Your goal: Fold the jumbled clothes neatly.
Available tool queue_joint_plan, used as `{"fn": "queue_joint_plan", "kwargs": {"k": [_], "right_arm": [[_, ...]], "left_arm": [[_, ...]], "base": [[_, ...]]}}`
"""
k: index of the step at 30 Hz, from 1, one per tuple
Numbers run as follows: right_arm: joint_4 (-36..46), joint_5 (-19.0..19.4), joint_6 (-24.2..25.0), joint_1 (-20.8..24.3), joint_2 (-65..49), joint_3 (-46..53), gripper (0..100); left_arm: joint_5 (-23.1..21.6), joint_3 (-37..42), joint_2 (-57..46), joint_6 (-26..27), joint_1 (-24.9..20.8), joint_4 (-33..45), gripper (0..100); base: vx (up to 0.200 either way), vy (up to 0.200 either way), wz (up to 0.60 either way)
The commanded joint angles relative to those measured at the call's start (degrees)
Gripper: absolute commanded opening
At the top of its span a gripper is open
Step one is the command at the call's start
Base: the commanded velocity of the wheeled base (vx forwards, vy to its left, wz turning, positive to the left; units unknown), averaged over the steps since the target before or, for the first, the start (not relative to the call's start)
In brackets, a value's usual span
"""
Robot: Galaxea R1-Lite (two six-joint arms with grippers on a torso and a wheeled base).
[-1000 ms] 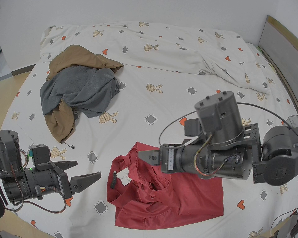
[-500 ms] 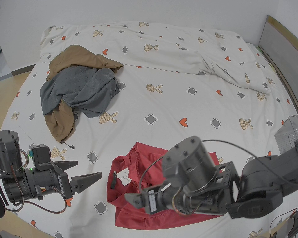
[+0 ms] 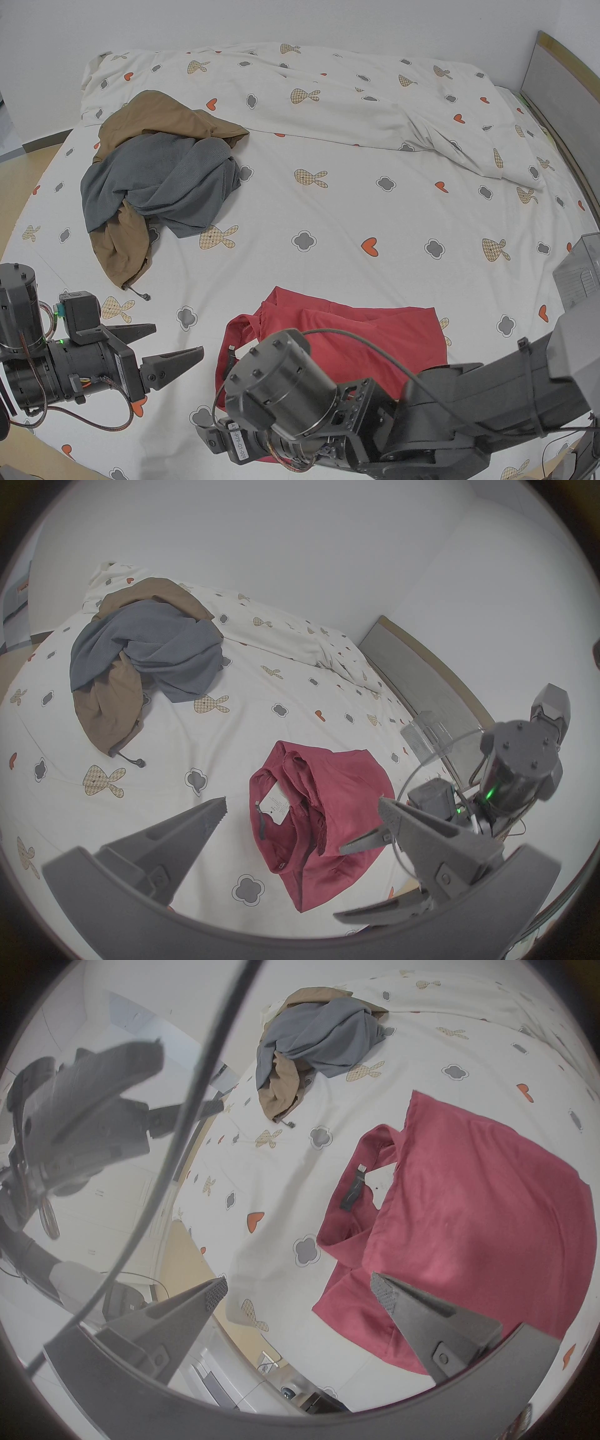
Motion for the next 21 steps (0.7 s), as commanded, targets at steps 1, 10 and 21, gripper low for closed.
{"fn": "queue_joint_plan", "kwargs": {"k": [1, 10, 21], "right_arm": [[1.5, 0.1, -0.2, -2.6, -6.1, 0.0, 100], [5.4, 5.7, 0.0, -16.0, -21.6, 5.8, 100], [4.9, 10.6, 0.1, -34.6, -38.2, 20.1, 100]], "left_arm": [[-0.4, 0.1, 2.3, -0.1, -0.2, -0.1, 100], [-4.0, 2.9, 11.0, -1.4, -6.2, -10.0, 100], [-21.5, 8.5, 25.8, -13.8, -7.1, -28.5, 100]], "base": [[0.000, 0.000, 0.00], [0.000, 0.000, 0.00], [0.000, 0.000, 0.00]]}}
